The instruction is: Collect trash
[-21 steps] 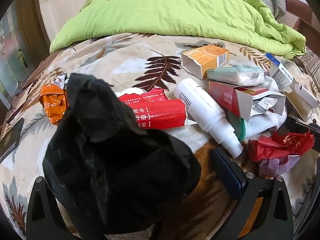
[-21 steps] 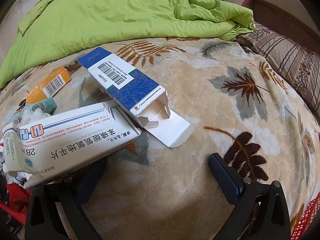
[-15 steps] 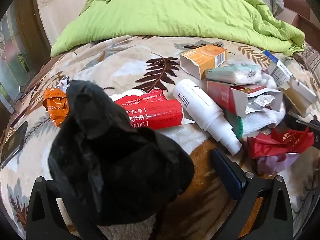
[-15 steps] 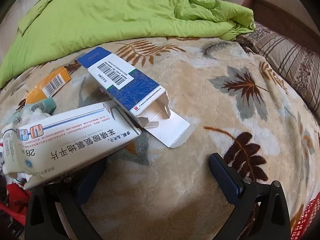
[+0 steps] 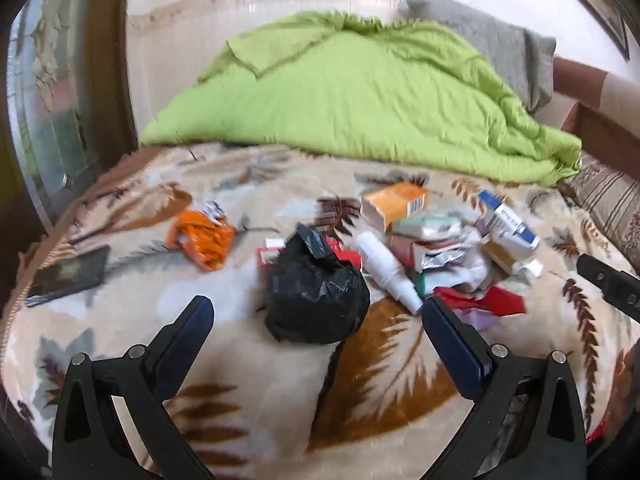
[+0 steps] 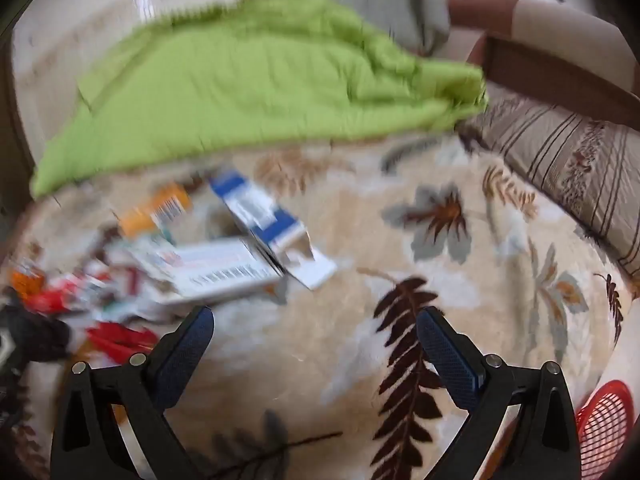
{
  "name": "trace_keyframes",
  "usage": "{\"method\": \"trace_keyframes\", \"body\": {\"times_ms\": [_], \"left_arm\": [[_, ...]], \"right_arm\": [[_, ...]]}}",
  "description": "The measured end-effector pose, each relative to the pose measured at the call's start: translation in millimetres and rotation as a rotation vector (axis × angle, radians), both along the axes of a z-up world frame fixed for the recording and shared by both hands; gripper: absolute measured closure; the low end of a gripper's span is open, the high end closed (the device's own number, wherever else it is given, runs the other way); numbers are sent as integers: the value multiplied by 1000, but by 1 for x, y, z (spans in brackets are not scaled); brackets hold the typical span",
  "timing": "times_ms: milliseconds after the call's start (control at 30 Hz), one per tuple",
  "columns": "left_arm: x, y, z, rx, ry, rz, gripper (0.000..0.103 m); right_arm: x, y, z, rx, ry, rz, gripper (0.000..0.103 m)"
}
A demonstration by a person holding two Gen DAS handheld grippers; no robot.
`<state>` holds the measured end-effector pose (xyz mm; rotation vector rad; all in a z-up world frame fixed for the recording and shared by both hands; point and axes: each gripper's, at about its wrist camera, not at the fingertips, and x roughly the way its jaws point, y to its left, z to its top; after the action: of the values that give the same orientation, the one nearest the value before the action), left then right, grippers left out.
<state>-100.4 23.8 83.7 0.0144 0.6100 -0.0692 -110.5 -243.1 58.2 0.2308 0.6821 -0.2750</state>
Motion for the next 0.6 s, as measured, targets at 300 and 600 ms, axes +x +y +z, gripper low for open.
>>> {"method": "trace_keyframes", "body": {"times_ms": [300, 600], "left_arm": [[-94, 13, 23, 1, -111, -74, 0], [-107, 0, 20, 41, -142, -62, 0]], "right_arm": [[-92, 23, 37, -10, -180, 126, 0], [-135, 41, 36, -152, -212, 132, 0]]}}
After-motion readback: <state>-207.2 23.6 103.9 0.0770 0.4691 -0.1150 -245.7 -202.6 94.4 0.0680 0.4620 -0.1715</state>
